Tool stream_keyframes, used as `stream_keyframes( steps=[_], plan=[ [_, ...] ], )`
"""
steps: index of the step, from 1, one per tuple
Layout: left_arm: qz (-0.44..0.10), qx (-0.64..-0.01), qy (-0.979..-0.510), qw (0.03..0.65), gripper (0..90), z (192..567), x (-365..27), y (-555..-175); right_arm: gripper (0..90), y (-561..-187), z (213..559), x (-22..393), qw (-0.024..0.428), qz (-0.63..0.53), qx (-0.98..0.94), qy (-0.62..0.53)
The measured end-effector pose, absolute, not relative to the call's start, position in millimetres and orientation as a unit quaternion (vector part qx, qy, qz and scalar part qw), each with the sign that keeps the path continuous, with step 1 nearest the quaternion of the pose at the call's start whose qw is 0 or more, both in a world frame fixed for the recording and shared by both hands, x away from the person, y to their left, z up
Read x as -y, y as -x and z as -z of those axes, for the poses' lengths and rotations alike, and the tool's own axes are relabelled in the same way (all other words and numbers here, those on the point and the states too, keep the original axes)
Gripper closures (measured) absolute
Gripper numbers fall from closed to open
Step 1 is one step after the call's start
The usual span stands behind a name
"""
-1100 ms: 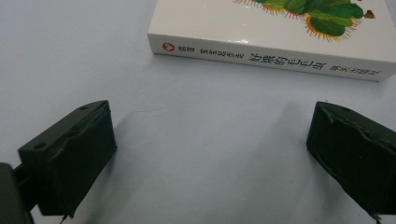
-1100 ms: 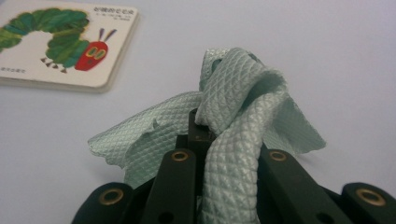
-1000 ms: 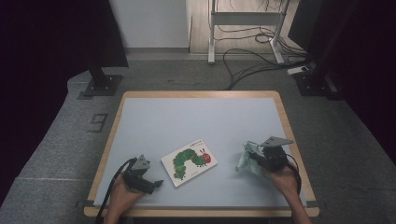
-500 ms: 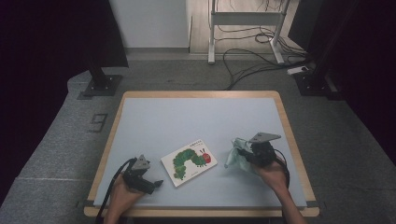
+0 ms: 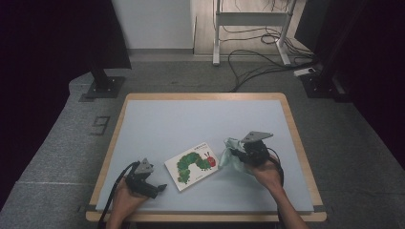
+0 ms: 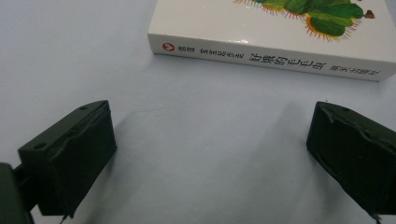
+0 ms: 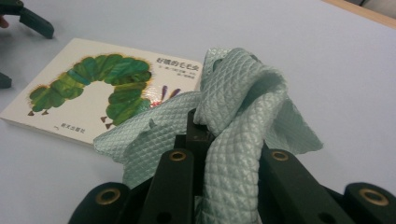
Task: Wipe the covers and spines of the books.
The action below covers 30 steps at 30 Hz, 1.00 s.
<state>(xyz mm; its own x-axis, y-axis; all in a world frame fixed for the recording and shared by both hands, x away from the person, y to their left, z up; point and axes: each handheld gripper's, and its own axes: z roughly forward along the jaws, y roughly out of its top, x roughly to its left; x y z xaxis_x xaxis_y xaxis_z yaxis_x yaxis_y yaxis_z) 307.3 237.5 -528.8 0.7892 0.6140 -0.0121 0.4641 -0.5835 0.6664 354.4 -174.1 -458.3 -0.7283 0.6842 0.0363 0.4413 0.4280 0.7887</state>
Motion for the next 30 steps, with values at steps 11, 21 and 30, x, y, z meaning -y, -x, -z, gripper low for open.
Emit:
stream_keyframes(
  steps=[11,21,30],
  plan=[
    [-0.111,-0.305,-0.883,0.339,0.9,529,-238,-307,78.5,-363,477,142,0.127,-0.404,-0.850,-0.312],
    [-0.111,-0.305,-0.883,0.339,0.9,529,-238,-307,78.3,-367,500,124,0.116,-0.386,-0.864,-0.302],
    [-0.110,-0.305,-0.883,0.339,0.9,529,-238,-307,78.6,-364,511,118,0.113,-0.381,-0.870,-0.292]
  ],
)
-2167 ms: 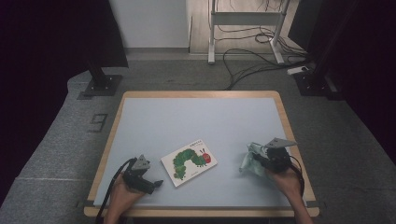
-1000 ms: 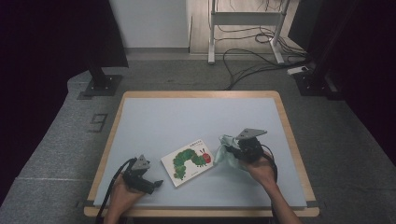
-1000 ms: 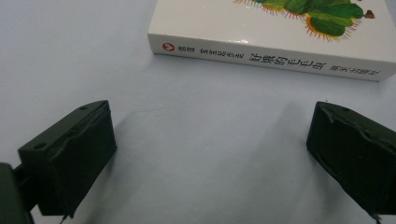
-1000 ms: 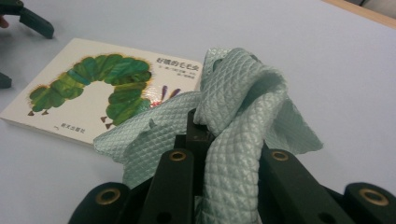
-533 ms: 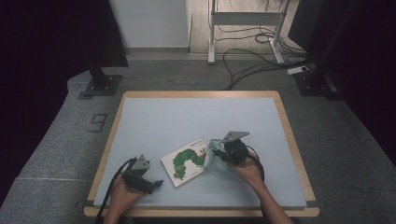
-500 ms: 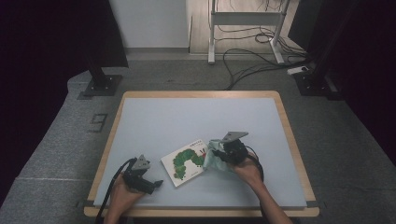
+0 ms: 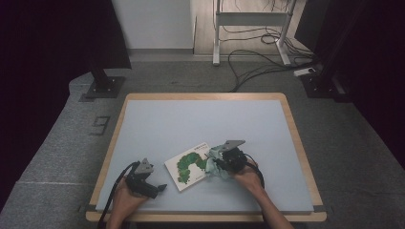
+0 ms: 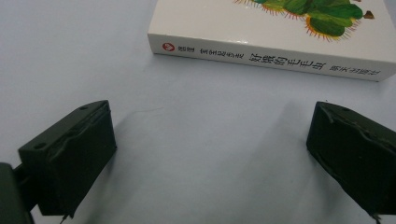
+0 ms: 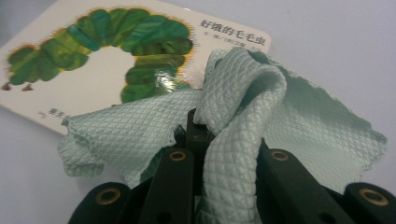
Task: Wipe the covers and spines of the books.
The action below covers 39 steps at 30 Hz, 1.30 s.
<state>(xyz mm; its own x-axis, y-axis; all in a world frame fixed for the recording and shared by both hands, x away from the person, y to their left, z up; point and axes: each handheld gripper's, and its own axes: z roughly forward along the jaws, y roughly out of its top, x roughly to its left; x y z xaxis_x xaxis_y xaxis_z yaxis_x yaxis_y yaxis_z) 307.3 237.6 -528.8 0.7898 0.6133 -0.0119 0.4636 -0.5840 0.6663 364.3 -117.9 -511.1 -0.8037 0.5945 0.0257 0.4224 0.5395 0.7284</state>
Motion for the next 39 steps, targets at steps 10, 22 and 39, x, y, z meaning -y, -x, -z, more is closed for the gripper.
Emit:
stream_keyframes(
  steps=[10,22,39],
  plan=[
    [-0.111,-0.305,-0.883,0.339,0.9,529,-238,-307,78.6,-356,510,104,0.098,-0.382,-0.879,-0.269],
    [-0.111,-0.306,-0.883,0.339,1.1,529,-238,-307,78.8,-344,511,84,0.071,-0.396,-0.882,-0.247],
    [-0.120,-0.335,-0.873,0.333,0.0,528,-252,-303,78.8,-330,510,46,0.041,-0.403,-0.891,-0.203]
  ],
)
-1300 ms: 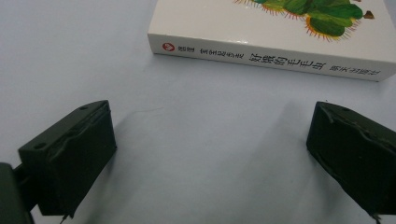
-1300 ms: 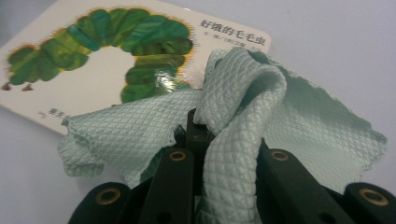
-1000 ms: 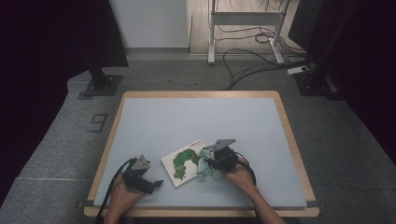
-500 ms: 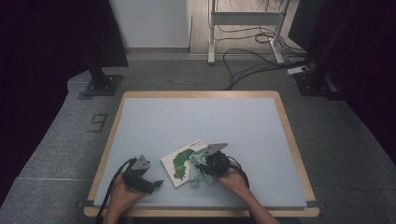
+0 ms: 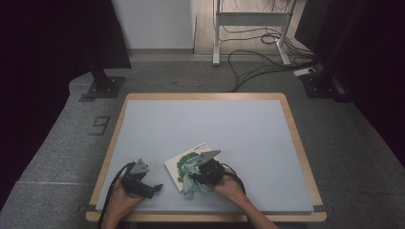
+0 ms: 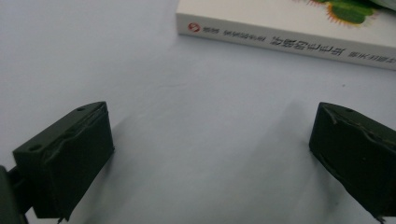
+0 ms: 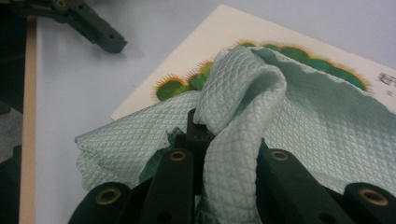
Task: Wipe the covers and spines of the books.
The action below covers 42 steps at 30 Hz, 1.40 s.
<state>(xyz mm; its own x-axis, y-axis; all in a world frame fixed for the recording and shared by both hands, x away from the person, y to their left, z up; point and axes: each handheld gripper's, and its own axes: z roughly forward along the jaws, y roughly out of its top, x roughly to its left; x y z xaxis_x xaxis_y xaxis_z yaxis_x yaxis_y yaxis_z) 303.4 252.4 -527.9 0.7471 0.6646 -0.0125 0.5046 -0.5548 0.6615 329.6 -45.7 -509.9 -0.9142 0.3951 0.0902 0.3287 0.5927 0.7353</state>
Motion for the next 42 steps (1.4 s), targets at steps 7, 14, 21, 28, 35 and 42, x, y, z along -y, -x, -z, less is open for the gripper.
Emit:
stream_keyframes(
  steps=[7,14,21,28,35,42],
  plan=[
    [-0.123,-0.344,-0.870,0.331,0.0,528,-260,-303,78.7,-325,509,33,0.038,-0.400,-0.896,-0.190],
    [-0.125,-0.344,-0.870,0.331,0.0,528,-259,-303,78.7,-318,508,20,0.029,-0.402,-0.898,-0.173],
    [-0.125,-0.344,-0.870,0.331,0.0,528,-260,-303,78.6,-317,507,6,0.031,-0.400,-0.902,-0.156],
    [-0.125,-0.344,-0.870,0.331,0.0,528,-259,-303,78.4,-326,508,-3,0.037,-0.404,-0.900,-0.160],
    [-0.125,-0.344,-0.870,0.331,0.0,528,-259,-303,78.0,-337,507,-12,0.051,-0.396,-0.902,-0.164],
    [-0.125,-0.344,-0.870,0.331,0.0,528,-259,-303,77.9,-344,507,-11,0.060,-0.393,-0.902,-0.171]
  ],
)
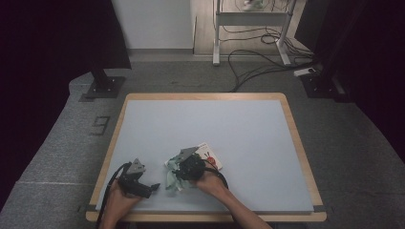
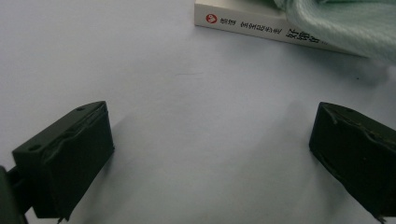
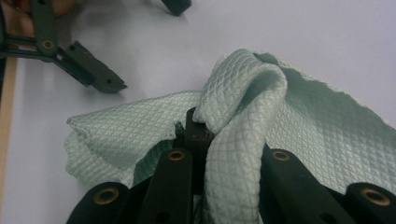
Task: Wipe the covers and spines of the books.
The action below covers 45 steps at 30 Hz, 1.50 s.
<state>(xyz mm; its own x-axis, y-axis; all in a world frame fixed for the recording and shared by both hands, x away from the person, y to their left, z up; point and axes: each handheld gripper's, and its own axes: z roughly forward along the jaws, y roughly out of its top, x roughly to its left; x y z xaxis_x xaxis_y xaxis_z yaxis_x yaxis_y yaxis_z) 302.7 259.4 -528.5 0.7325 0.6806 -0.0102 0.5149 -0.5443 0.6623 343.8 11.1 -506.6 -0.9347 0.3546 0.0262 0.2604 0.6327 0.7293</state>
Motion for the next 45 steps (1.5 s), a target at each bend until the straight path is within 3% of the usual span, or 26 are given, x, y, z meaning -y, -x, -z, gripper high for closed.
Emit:
stream_keyframes(
  steps=[45],
  plan=[
    [-0.125,-0.344,-0.869,0.332,0.0,529,-259,-303,77.7,-382,510,105,0.122,-0.369,-0.870,-0.304]
  ],
)
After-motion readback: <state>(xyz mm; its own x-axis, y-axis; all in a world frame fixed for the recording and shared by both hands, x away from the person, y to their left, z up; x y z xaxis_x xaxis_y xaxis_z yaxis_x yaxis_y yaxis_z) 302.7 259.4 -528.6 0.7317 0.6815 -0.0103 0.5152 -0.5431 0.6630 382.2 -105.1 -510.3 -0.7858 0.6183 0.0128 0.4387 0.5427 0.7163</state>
